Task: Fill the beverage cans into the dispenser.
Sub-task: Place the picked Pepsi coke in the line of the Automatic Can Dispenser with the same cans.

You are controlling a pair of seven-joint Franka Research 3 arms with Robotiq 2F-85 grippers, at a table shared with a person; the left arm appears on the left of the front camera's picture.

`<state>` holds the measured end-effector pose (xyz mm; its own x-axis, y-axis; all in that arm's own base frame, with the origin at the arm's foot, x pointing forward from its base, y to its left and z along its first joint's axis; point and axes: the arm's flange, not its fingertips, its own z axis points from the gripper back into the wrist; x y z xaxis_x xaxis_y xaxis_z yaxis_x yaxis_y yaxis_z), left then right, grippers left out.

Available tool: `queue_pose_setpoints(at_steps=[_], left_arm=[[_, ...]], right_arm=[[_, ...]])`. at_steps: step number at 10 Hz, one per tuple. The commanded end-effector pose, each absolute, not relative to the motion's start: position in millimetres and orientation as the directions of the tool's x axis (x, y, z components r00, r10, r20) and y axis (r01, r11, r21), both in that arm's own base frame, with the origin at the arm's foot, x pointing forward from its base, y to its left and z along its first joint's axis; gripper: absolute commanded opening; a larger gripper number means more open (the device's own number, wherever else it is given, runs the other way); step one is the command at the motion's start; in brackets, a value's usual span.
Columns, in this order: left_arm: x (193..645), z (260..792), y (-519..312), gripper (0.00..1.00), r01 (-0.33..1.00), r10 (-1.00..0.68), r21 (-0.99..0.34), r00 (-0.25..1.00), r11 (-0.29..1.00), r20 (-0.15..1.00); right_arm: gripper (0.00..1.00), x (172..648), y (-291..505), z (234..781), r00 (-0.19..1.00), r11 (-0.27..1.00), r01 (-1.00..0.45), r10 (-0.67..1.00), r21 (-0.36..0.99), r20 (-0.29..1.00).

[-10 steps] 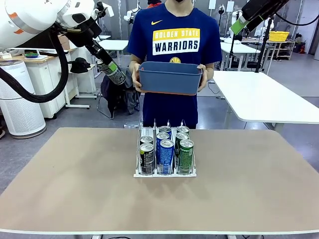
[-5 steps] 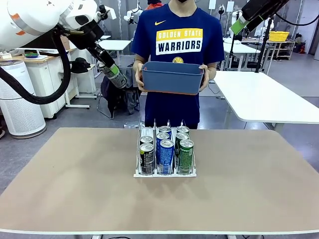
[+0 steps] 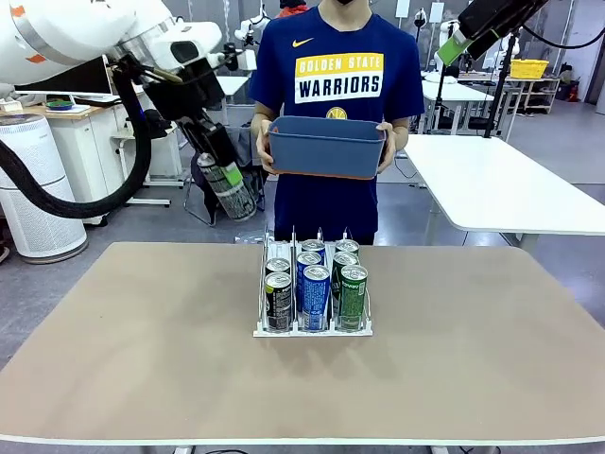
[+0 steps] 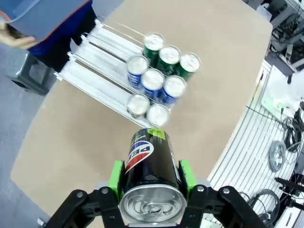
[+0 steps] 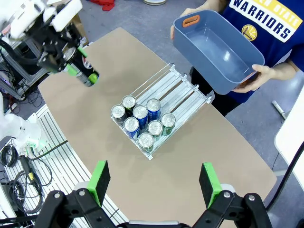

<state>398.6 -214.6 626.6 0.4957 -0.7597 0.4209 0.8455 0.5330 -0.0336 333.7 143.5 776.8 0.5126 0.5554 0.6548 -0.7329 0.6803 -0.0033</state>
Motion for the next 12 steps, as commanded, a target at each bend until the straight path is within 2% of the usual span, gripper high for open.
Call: queue_pose_setpoints(at_steps=[1,2,4,5,10,12], left_arm=[[371.4,606.5,-238.3,0.58,0.853,-0.781,0.013,0.472,0.522,0.409],[359.3,599.4,-245.5,0.58,0.852,-0.782,0.024,0.469,0.523,0.412],[351.8,592.7,-260.9,0.58,0.867,-0.756,-0.047,0.458,0.497,0.468],[358.6,599.2,-255.1,0.58,0.864,-0.789,-0.007,0.463,0.503,0.404],[358.5,592.2,-255.6,0.58,0.864,-0.785,-0.011,0.464,0.504,0.410],[357.3,589.7,-265.0,0.58,0.860,-0.821,0.060,0.461,0.507,0.336]], right_arm=[[1.00,333.1,144.5,775.8,0.506,0.673,-0.740,0.561,-0.005,0.655],[1.00,333.1,144.5,775.8,0.506,0.673,-0.740,0.561,-0.005,0.655],[1.00,333.1,144.5,775.8,0.506,0.673,-0.740,0.561,-0.005,0.655],[1.00,333.1,144.5,775.8,0.506,0.673,-0.740,0.561,-0.005,0.655],[1.00,333.1,144.5,775.8,0.506,0.673,-0.740,0.561,-0.005,0.655],[1.00,333.1,144.5,775.8,0.506,0.673,-0.740,0.561,-0.005,0.655]])
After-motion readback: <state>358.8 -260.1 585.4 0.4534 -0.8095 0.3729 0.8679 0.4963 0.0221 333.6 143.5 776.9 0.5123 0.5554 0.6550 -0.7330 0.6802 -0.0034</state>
